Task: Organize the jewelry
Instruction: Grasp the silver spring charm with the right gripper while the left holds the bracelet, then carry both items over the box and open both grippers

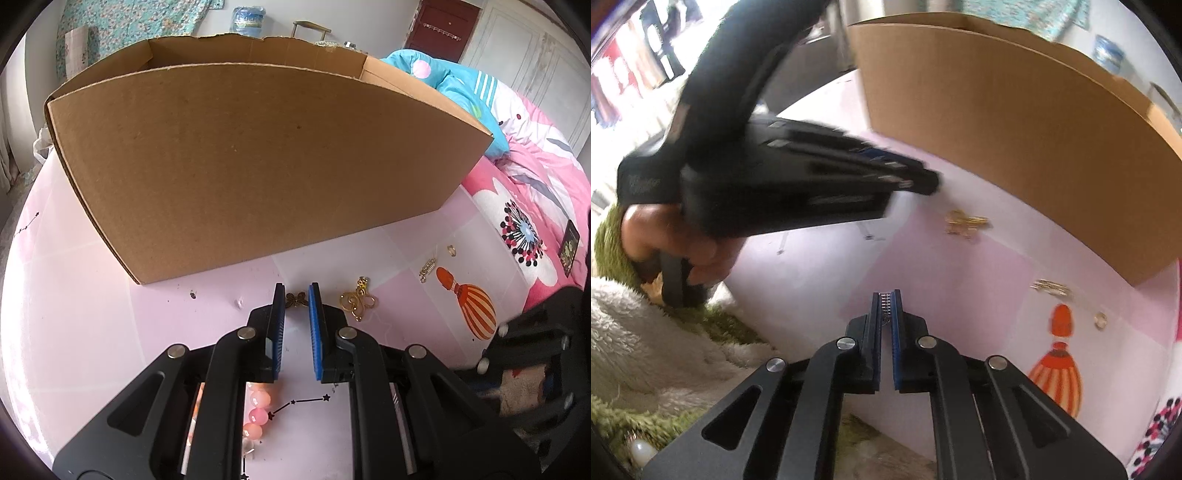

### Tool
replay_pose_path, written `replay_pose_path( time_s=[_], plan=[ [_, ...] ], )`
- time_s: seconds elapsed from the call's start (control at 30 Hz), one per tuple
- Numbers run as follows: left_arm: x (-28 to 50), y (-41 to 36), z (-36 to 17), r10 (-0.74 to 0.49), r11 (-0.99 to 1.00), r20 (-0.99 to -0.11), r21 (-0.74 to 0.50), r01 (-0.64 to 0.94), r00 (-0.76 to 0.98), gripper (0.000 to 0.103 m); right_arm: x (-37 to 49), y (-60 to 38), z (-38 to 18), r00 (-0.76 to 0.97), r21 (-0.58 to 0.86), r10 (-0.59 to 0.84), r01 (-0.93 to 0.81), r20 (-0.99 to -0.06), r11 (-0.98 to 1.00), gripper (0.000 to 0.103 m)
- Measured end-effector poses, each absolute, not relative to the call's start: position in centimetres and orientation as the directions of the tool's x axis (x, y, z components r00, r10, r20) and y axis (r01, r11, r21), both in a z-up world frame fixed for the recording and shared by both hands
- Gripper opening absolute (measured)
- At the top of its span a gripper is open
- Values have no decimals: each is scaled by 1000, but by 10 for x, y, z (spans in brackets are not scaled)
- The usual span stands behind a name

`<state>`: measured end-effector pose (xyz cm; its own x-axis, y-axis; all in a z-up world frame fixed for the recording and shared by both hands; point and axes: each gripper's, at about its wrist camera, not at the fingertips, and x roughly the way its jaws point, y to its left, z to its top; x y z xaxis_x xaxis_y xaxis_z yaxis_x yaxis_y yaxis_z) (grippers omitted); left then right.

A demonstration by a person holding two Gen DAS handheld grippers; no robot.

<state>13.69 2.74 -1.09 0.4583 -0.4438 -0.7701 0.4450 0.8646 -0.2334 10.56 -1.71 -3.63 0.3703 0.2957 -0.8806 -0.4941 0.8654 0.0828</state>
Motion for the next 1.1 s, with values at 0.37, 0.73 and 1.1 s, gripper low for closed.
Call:
replay_pose_path(
  time_s=[0.37, 0.73, 1.1],
  plan=[
    [130, 27, -5, -456, 858, -752, -229, 460, 476, 12, 107, -43, -11, 455, 94, 270, -372, -849, 924, 5],
    [102, 37, 56, -496, 841, -659, -205, 500, 565, 12, 109, -60, 37, 565, 94, 281, -337, -776, 937, 5],
    [178, 5, 117, -554, 806, -595, -206, 556, 583, 12, 199, -97, 84, 647, 204, 389, -345, -656, 916, 5]
  ],
)
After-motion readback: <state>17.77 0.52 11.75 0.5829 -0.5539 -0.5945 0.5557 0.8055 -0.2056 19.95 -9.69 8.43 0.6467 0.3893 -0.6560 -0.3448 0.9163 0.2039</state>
